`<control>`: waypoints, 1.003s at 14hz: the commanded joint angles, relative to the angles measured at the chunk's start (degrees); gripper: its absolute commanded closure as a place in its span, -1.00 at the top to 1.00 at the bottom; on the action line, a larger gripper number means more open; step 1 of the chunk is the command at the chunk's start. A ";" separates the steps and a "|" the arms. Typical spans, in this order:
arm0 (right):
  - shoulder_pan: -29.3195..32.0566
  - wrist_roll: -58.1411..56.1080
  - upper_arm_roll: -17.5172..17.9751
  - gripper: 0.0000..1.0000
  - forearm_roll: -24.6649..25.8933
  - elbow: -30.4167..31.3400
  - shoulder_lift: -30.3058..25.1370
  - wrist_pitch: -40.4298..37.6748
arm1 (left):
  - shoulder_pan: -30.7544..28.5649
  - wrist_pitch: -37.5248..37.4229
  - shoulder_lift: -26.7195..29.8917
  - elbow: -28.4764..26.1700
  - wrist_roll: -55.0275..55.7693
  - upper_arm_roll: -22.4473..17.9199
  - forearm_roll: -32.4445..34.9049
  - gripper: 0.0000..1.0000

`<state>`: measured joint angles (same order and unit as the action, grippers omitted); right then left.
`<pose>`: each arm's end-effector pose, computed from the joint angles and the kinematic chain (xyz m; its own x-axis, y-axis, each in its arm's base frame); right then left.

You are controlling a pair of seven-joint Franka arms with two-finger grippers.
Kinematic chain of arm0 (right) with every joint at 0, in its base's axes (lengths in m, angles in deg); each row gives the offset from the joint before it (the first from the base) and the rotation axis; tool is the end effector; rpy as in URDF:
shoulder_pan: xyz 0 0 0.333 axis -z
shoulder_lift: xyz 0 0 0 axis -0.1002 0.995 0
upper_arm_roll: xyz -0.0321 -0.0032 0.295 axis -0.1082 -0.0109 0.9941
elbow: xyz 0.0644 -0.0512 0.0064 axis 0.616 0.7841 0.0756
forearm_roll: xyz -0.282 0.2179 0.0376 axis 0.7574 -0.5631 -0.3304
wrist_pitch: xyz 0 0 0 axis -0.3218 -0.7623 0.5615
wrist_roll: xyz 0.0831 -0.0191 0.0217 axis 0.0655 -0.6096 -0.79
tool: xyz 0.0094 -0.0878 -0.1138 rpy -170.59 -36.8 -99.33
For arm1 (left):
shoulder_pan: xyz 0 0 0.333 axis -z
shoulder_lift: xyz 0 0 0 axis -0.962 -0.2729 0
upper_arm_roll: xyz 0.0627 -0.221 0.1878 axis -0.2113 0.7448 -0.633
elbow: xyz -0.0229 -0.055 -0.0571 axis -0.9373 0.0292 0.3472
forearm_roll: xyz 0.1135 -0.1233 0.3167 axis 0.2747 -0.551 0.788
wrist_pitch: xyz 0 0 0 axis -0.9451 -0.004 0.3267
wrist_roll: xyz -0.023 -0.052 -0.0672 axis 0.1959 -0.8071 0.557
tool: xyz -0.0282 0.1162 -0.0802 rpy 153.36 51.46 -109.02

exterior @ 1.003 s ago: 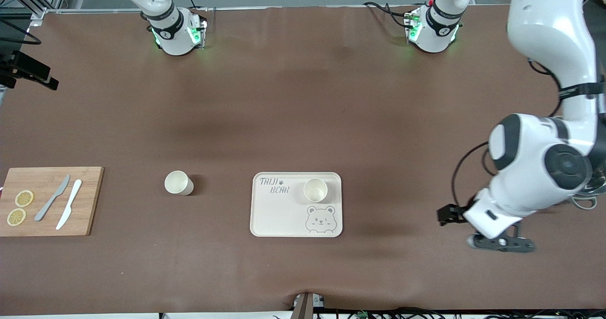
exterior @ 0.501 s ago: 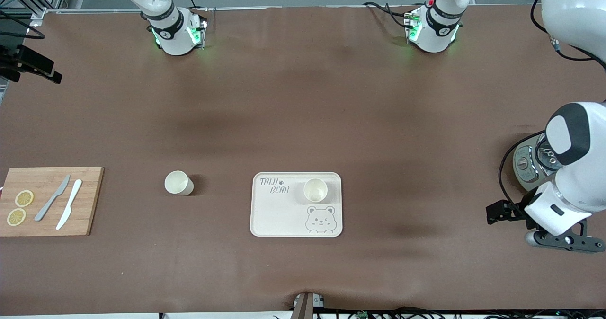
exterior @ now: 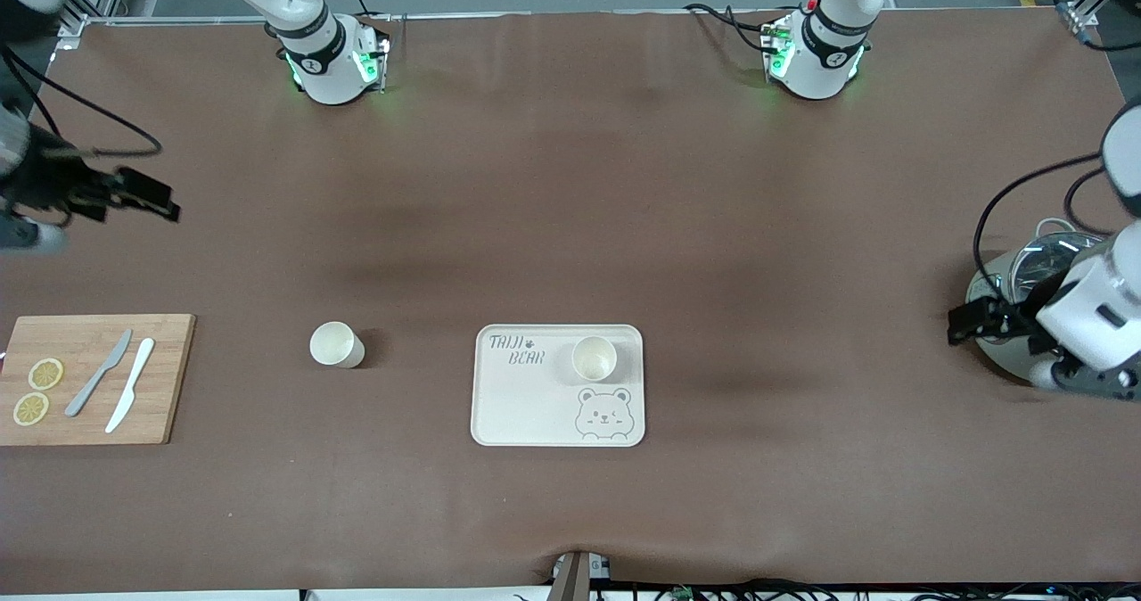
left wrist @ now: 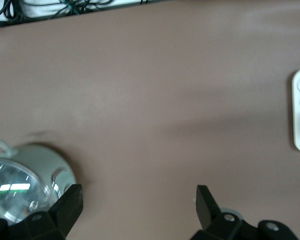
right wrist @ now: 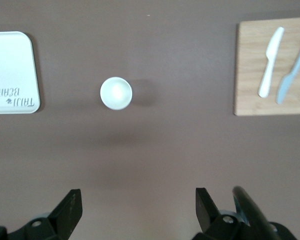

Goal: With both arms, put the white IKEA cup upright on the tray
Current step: 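Lower the right gripper onto the other white cup and grasp it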

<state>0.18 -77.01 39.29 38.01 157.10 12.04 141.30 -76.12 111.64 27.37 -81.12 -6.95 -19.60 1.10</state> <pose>0.5440 0.0168 0.5106 0.9965 -0.0174 -0.0812 -0.0209 -0.9989 -0.0428 0.6324 -0.0326 0.5164 0.9900 -0.1383 0.0282 -0.1380 -0.9904 -0.0119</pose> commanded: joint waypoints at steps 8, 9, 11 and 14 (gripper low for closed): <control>-5.23 7.30 -0.76 1.00 -0.25 13.71 9.48 24.02 | -0.06 3.03 20.24 -25.66 -0.34 1.66 -0.99 1.00; -5.85 7.83 -0.75 1.00 -0.33 14.25 10.89 26.32 | -0.15 4.79 23.06 -29.53 -0.34 1.74 -1.17 1.00; -7.16 8.71 -0.67 1.00 -0.51 14.26 14.14 30.02 | -0.15 5.51 25.19 -31.50 -0.60 1.75 -1.35 1.00; -9.63 10.04 -0.67 1.00 -2.26 14.17 18.18 34.94 | 1.95 4.29 26.08 -31.42 -1.04 0.78 -1.44 1.00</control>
<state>-7.76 -68.06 39.32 37.23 171.54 28.54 174.14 -75.54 115.31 51.26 -110.26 -7.09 -18.10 0.90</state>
